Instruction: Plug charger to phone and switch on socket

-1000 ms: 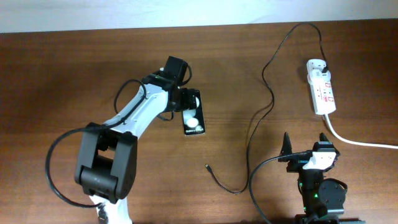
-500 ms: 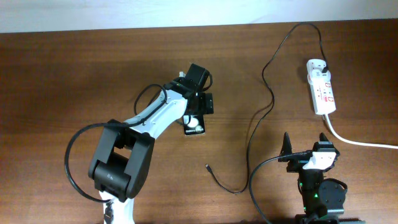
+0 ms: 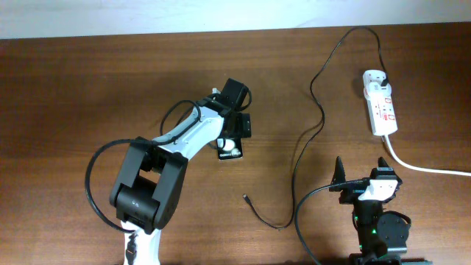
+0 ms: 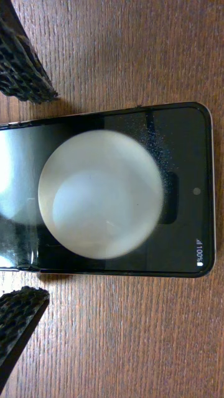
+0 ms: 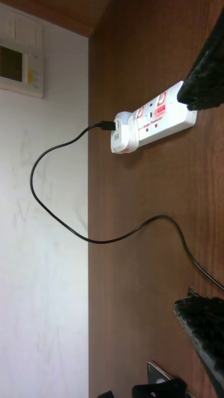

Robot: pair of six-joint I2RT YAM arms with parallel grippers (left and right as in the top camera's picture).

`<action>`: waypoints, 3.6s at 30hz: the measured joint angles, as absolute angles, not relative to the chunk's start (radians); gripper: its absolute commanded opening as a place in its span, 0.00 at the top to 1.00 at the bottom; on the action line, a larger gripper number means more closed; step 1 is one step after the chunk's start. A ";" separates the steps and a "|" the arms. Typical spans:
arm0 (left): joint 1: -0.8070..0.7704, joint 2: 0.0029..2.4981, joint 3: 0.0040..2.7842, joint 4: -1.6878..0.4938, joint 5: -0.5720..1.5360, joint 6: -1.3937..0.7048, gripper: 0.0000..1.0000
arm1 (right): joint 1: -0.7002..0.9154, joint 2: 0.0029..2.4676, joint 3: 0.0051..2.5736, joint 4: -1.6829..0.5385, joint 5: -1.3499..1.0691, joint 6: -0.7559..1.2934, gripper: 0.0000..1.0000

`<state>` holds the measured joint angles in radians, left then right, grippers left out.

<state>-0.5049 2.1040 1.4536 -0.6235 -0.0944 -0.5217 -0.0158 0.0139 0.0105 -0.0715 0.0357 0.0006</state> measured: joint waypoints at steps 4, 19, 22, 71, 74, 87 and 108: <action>-0.505 2.104 1.454 -0.624 -0.094 -0.522 0.01 | -0.016 0.014 0.011 -0.072 0.036 0.001 0.02; -0.505 2.104 1.454 -0.624 -0.094 -0.522 0.01 | -0.016 0.014 0.010 -0.072 0.036 0.001 0.02; -0.505 2.104 1.454 -0.624 -0.094 -0.522 0.01 | -0.016 0.014 0.010 -0.071 0.036 0.000 0.02; -0.505 2.104 1.454 -0.623 -0.095 -0.521 0.01 | -0.016 0.014 0.010 -0.071 0.036 0.000 0.02; -0.505 2.104 1.454 -0.622 -0.095 -0.521 0.01 | -0.016 0.014 0.010 -0.072 0.036 0.001 0.02; -0.518 2.106 1.454 -0.619 -0.107 -0.521 0.01 | -0.016 0.014 0.010 -0.072 0.036 0.001 0.02; -0.525 2.110 1.469 -0.723 -0.255 -0.525 0.01 | -0.016 0.014 0.010 -0.072 0.036 0.001 0.02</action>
<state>-0.5255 2.1098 1.4693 -0.7231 -0.2546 -0.5251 -0.0158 0.0139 0.0105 -0.0715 0.0357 0.0010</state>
